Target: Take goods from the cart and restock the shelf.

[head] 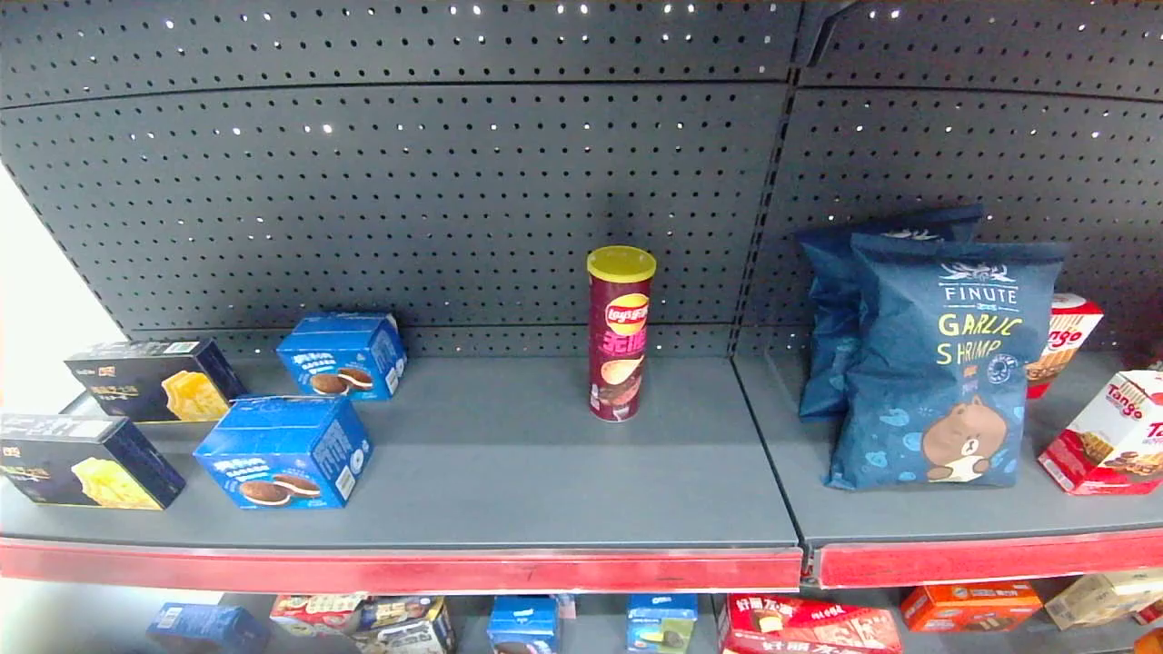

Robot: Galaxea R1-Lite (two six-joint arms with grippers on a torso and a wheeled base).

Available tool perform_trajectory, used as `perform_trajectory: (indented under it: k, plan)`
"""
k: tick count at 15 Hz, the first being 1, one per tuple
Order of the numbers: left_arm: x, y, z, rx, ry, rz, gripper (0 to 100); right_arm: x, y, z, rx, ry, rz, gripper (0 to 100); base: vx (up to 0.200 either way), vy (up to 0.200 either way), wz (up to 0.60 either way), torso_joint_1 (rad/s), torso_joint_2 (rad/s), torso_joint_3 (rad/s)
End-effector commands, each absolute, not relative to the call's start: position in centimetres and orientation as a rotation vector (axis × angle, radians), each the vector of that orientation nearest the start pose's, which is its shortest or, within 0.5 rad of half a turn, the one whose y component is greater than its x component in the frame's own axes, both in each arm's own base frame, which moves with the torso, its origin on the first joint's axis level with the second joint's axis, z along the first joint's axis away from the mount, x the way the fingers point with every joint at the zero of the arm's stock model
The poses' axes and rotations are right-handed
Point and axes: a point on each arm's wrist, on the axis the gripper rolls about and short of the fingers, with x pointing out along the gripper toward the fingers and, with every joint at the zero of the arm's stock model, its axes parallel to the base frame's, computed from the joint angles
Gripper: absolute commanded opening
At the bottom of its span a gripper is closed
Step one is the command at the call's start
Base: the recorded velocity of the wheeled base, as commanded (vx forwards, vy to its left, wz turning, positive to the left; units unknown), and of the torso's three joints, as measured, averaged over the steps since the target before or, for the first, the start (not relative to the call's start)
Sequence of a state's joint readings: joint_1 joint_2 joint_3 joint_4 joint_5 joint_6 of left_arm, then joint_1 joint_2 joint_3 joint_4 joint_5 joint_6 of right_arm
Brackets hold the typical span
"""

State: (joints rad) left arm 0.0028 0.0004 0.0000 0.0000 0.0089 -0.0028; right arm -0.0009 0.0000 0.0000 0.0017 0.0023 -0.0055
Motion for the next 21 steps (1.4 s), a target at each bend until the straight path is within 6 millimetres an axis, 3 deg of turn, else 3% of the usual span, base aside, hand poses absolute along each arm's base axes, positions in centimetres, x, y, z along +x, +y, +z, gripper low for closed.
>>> perform_trajectory:
  k: [1,19,21]
  plan:
    - [-2.28,0.02,7.55,-0.003,0.0,0.012,100,-2.28,0.01,7.53,-0.006,0.002,0.002,100,0.0,0.0,-0.6,0.002,0.0,0.002]
    - [-2.28,0.01,7.56,-0.003,-0.002,0.012,100,-2.28,0.01,7.53,-0.006,0.002,0.002,100,0.0,0.0,-0.6,0.003,0.0,0.003]
    - [-2.28,0.01,7.55,-0.003,0.0,0.012,100,-2.28,0.01,7.53,-0.006,0.002,0.003,100,0.0,0.0,0.0,0.0,0.0,0.0]
